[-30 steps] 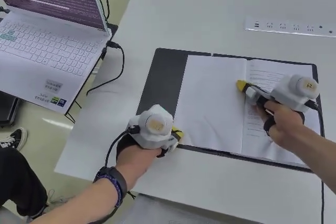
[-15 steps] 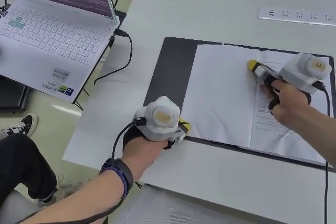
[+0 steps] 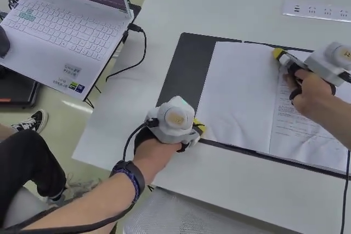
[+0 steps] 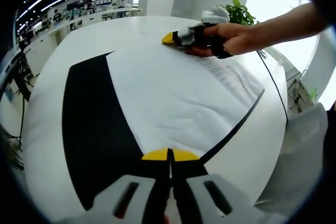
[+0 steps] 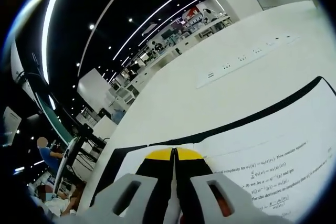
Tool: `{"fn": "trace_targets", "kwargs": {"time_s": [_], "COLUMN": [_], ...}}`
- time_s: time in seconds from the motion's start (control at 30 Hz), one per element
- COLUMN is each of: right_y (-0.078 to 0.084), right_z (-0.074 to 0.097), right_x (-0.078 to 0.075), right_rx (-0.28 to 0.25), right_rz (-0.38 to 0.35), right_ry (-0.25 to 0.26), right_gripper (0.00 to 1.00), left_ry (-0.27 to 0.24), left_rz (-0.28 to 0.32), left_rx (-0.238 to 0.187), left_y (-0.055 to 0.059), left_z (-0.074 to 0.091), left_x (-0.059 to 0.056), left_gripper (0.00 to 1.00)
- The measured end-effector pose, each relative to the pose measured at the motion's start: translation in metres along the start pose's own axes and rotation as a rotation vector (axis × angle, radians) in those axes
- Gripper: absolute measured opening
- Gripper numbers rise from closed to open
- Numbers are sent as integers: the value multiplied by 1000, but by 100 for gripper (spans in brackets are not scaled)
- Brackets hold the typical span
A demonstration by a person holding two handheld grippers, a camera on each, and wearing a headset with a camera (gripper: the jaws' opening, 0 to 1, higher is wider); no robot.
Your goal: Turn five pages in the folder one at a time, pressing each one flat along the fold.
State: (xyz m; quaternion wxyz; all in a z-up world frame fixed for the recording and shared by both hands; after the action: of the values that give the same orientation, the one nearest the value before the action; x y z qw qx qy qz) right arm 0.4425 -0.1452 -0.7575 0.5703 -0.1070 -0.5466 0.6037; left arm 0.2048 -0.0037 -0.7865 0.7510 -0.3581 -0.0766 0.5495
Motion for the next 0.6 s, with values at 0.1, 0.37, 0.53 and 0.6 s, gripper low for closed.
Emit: {"fn": "trace_targets", "kwargs": {"time_s": [0.1,0.37,0.53,0.6], "right_y": [3,18,28,31], "right_z": [3,27,38,43], "right_x": [1,15,24,27], "right_rx": [8,38,48,59], "right_rz": [2,41,44,41], "right_ry": [-12,-53,-80,-83], "right_gripper": [0,0,0,0], "left_ry": [-1,-3,-2,-3], "left_rz": [-2,1,0,3], "left_rx": [2,-7,-16,-23], "left_y": [0,0,0,0], "left_z": [0,0,0,1], "left_x": [0,1,1,0], "left_gripper": [0,0,0,0]}}
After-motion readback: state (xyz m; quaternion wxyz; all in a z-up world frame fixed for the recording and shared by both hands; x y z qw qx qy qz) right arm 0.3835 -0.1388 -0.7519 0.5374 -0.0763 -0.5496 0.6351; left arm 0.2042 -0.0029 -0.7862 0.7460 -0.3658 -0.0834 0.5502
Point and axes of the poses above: the centre of the closed fingertips' face, and the gripper's own axes: z roughly backward along the fingers, x roughly to its left, y roughly out of its underside, the point moved 1 cm from there along z, roughly backward along the fingers, and after that the axes turned 9 degrees about z, right-handed, at the moved point
